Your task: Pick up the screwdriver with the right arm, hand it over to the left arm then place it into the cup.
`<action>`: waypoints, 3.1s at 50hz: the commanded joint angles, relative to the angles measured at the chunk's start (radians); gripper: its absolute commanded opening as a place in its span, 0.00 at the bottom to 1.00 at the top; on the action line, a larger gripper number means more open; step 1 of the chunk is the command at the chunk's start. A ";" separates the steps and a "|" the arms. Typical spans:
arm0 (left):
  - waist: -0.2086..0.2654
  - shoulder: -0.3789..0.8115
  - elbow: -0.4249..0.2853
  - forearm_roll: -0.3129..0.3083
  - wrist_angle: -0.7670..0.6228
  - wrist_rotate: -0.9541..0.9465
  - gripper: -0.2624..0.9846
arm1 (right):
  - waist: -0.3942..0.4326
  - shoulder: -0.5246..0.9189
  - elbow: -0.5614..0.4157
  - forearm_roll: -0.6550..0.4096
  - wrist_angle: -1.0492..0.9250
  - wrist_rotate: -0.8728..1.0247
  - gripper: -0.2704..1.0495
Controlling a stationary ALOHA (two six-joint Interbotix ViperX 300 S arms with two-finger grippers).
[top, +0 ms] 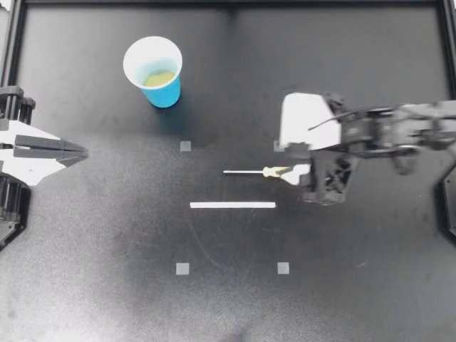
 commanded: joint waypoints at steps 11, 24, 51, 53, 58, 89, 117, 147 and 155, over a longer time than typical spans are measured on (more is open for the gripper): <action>-0.003 0.006 -0.012 -0.002 -0.009 -0.002 0.29 | -0.008 0.161 -0.110 -0.021 0.071 -0.003 0.67; -0.003 0.006 -0.011 -0.002 -0.003 -0.006 0.29 | -0.008 0.250 -0.124 -0.023 0.057 -0.003 0.67; -0.003 0.006 -0.008 -0.002 -0.003 -0.014 0.29 | -0.029 0.301 -0.115 -0.023 0.018 -0.002 0.59; -0.003 0.006 -0.008 -0.002 -0.003 -0.014 0.29 | -0.029 0.302 -0.115 -0.021 0.017 -0.002 0.58; -0.003 0.006 -0.008 -0.002 -0.003 -0.012 0.29 | -0.029 0.307 -0.114 -0.017 0.020 -0.002 0.52; -0.003 0.080 0.031 -0.012 -0.084 -0.009 0.29 | -0.026 0.201 -0.046 0.057 -0.077 0.009 0.25; -0.003 0.331 0.000 -0.081 -0.364 -0.008 0.74 | 0.118 0.046 0.173 0.160 -1.058 0.129 0.25; -0.003 0.586 -0.126 -0.081 -0.618 -0.005 0.73 | 0.123 0.146 0.028 0.127 -1.241 0.118 0.25; -0.003 0.617 -0.153 -0.080 -0.624 -0.011 0.73 | 0.123 0.149 0.012 0.127 -1.244 0.104 0.25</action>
